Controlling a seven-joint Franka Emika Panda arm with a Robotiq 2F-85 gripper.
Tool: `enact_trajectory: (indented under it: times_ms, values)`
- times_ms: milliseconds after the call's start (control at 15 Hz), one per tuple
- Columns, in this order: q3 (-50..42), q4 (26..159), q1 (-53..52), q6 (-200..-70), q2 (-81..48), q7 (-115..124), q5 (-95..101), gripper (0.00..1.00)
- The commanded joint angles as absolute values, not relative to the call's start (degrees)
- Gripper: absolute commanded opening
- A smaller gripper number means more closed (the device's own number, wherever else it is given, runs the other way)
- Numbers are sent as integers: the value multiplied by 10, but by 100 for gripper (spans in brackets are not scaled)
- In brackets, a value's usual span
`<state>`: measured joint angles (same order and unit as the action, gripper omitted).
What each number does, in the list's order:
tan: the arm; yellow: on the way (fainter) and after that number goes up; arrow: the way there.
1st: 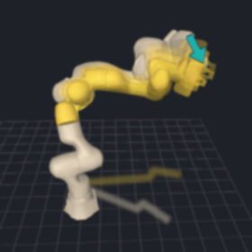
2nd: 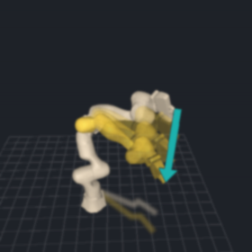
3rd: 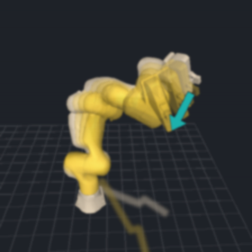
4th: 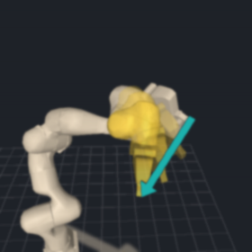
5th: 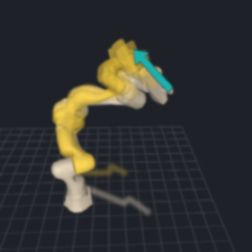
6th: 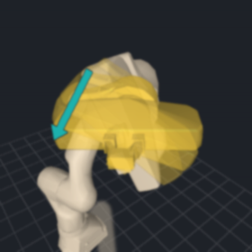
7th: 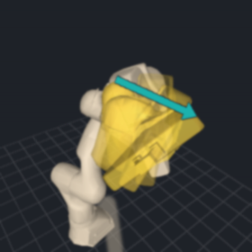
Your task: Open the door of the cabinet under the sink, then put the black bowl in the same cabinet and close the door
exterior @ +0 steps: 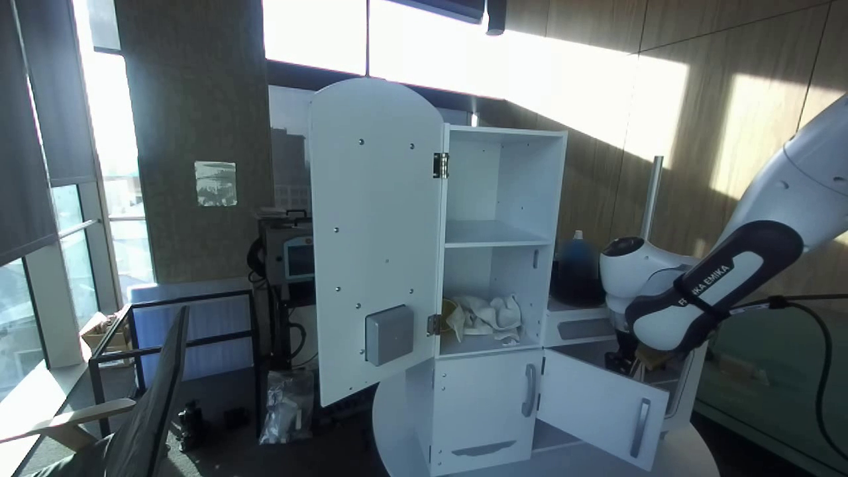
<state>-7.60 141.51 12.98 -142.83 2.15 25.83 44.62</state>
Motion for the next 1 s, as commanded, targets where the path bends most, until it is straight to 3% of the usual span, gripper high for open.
enact_trajectory:
  times_ms: [0,933]
  values:
    - [-74,1443,110,-1413,72,229,420,100]
    - [-18,1526,45,-1367,174,88,198,100]
